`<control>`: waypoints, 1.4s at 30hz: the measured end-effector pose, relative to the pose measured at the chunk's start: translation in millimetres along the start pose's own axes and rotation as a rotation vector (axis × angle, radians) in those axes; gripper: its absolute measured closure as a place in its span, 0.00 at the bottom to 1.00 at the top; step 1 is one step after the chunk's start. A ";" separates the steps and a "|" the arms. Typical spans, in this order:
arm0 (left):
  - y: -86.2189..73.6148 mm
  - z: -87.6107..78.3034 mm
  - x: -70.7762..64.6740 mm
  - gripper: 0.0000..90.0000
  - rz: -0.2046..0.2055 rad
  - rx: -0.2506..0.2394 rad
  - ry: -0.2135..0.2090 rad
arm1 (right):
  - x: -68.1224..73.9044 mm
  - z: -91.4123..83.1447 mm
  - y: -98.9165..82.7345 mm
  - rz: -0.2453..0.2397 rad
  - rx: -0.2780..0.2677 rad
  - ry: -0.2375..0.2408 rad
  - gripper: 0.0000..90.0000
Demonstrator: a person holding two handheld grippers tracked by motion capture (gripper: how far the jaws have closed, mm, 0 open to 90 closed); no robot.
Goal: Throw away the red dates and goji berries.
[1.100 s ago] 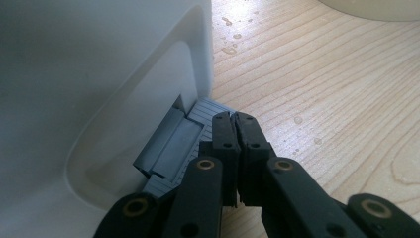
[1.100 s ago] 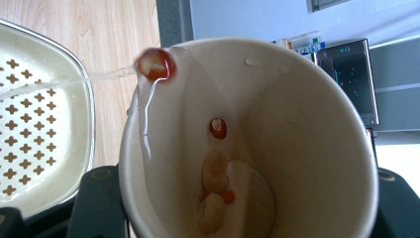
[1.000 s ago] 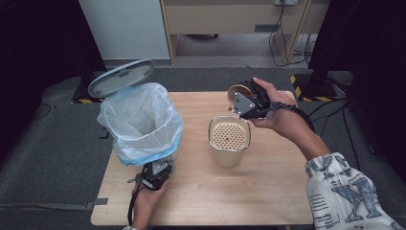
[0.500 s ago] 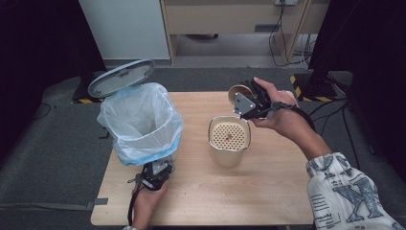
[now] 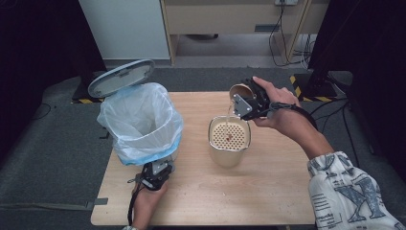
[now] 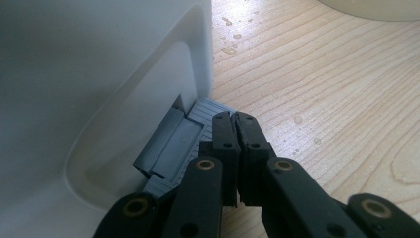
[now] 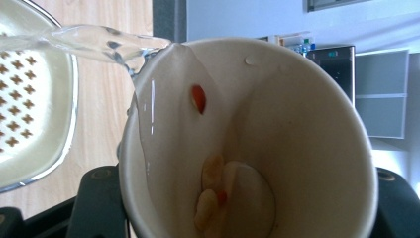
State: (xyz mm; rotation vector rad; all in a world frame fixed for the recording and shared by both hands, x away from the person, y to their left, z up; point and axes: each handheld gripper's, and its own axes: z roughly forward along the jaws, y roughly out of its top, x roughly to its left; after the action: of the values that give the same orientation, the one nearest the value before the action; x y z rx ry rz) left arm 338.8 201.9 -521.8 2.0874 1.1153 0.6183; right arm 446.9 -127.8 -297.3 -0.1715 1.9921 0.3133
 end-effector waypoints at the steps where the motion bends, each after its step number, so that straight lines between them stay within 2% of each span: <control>1: 0.0 0.0 0.0 0.97 0.000 0.000 0.000 | -0.6 -0.3 -0.1 0.000 0.000 -0.005 0.40; 4: 0.1 0.0 0.0 0.97 0.001 0.000 0.000 | -2.3 -1.2 -0.1 -0.011 0.006 -0.013 0.40; 24: 0.0 0.0 0.0 0.97 0.001 0.000 0.000 | -5.3 -3.5 0.3 -0.011 0.004 -0.016 0.40; 32: 0.0 0.0 0.1 0.97 0.000 0.000 -0.001 | -7.5 -3.9 3.6 -0.073 0.024 -0.035 0.40; 42: 0.0 0.0 0.0 0.97 0.001 0.000 0.000 | -7.6 -5.1 3.4 -0.093 0.034 -0.047 0.40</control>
State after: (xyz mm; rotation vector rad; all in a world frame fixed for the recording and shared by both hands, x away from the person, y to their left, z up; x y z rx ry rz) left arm 338.9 202.0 -521.8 2.0884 1.1147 0.6184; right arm 444.9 -126.2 -287.9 -0.2325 1.9350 0.2217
